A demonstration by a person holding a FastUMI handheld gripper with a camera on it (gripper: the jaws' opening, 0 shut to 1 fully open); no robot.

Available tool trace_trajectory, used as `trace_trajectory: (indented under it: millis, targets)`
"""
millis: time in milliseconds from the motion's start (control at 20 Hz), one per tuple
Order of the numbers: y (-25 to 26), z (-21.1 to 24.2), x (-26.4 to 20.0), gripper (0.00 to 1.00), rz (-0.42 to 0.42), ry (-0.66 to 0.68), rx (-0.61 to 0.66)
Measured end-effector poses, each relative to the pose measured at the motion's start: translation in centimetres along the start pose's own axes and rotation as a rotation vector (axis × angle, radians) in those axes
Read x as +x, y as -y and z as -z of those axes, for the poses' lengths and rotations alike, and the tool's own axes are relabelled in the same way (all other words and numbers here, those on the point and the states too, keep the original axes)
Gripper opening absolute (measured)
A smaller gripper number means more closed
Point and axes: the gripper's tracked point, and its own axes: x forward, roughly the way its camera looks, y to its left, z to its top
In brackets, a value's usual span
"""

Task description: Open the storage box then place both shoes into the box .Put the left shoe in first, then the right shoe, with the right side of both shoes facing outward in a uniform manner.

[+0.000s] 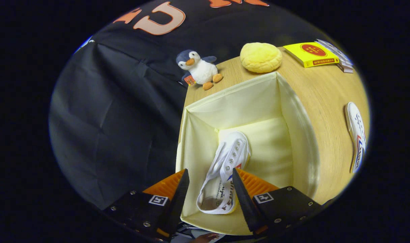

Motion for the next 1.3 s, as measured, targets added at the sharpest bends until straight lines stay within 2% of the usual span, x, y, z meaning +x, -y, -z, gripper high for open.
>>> trace_trajectory:
  millis: [200,300,600,700,950,1100,1300]
  targets:
    - [3.0,-2.3,-4.0,0.88,0.005,0.106,-0.109]
    - [5.7,-3.3,-6.3,0.92,0.039,0.163,-0.161]
    - [18.0,-4.6,-12.1,0.94,0.233,0.267,-0.200]
    - [22.9,-4.2,-13.7,0.95,0.315,0.269,-0.189]
    - [33.0,-1.9,-15.8,0.91,0.454,0.245,-0.154]
    - [37.0,-0.1,-16.3,0.88,0.521,0.203,-0.183]
    - [39.7,2.0,-15.1,0.86,0.557,0.124,-0.273]
